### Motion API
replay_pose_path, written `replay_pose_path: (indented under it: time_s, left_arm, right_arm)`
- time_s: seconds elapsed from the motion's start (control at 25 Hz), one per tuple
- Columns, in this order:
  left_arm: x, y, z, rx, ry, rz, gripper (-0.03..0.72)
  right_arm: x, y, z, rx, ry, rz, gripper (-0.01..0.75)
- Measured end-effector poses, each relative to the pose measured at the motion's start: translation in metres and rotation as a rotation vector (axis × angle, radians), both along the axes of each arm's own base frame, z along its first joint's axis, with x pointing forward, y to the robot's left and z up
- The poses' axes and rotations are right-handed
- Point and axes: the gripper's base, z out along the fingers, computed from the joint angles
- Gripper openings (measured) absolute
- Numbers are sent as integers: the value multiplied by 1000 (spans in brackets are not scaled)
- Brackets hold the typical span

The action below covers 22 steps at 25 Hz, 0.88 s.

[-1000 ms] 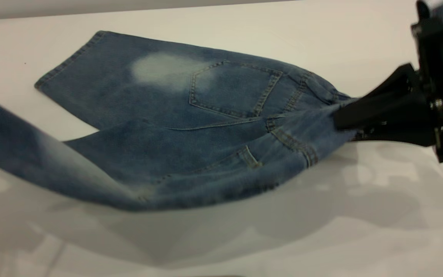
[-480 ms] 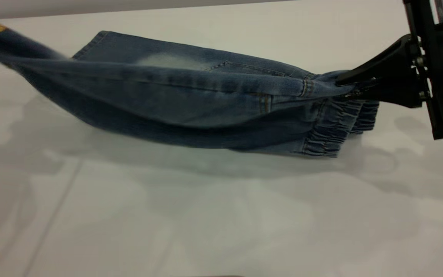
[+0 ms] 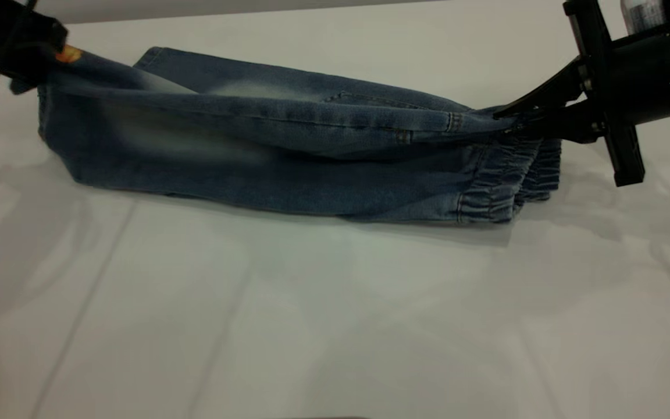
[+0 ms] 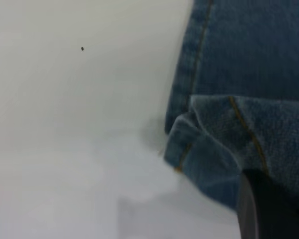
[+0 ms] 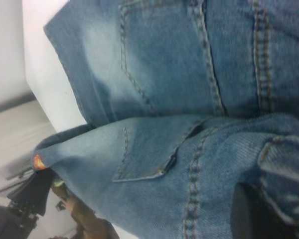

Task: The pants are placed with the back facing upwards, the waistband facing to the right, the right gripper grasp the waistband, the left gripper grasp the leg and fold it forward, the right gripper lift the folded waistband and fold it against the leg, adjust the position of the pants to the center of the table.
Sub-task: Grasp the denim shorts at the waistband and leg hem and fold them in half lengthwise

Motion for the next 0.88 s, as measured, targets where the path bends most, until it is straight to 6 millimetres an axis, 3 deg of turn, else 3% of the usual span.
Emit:
replay_pose_path:
  time_s: [0.2, 0.6, 0.76, 0.88]
  left_arm:
    - [23, -1, -10, -28, -4, 34, 62]
    - [46, -2, -25, -36, -2, 44, 99]
    - [48, -3, -25, -59, -19, 63, 222]
    - [50, -3, -24, -91, -24, 99, 368]
  right_arm:
    - [5, -1, -4, -1, 11, -12, 41]
    - [14, -4, -4, -11, 60, -82, 83]
    - [24, -5, 2, -13, 27, -85, 208]
    - [29, -5, 5, -6, -1, -77, 378]
